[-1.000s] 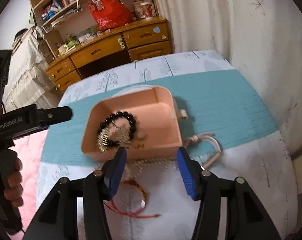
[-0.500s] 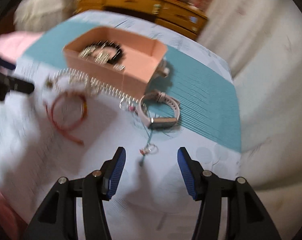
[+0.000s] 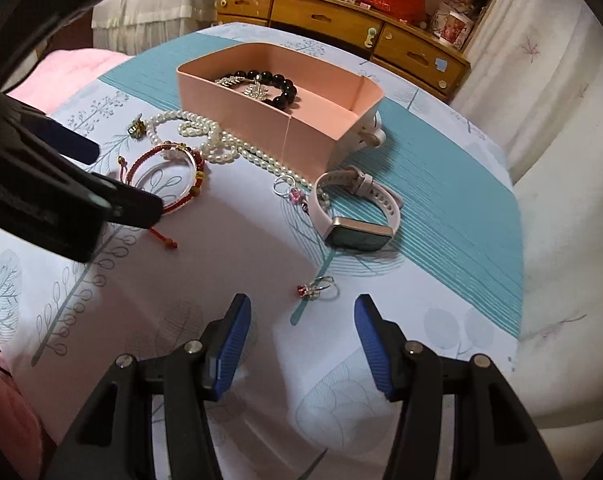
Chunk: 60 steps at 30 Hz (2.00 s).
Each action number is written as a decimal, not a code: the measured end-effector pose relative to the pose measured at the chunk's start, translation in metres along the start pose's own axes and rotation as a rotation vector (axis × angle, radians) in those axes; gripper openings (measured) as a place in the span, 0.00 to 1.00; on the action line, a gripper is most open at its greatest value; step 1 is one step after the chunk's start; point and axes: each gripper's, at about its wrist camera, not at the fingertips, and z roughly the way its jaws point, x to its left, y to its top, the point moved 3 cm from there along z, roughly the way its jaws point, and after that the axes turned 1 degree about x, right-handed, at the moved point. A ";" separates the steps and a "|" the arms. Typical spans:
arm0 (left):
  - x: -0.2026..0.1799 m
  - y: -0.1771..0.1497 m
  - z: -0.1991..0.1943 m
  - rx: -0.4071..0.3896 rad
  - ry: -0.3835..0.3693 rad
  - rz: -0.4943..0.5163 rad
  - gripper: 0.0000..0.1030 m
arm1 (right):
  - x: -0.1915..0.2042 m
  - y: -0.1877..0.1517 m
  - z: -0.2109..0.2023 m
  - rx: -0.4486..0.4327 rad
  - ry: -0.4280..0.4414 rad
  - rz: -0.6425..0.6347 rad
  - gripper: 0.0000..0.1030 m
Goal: Organize jewelry
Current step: 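Grasp the red string bracelet with the left tool, then drop the red string bracelet into the pink box with the left tool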
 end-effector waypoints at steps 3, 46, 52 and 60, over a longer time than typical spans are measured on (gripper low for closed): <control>-0.013 0.004 0.006 -0.034 0.060 0.018 0.94 | -0.007 -0.005 0.005 -0.015 0.030 0.022 0.53; 0.022 0.103 -0.106 -0.206 -0.139 0.045 0.55 | -0.043 0.125 -0.029 -0.305 0.231 0.435 0.09; 0.019 0.139 -0.100 -0.292 -0.157 0.012 0.60 | -0.062 0.140 -0.020 -0.314 0.182 0.505 0.11; 0.034 0.150 -0.080 -0.221 -0.139 -0.055 0.97 | -0.091 0.108 0.001 -0.191 0.163 0.687 0.36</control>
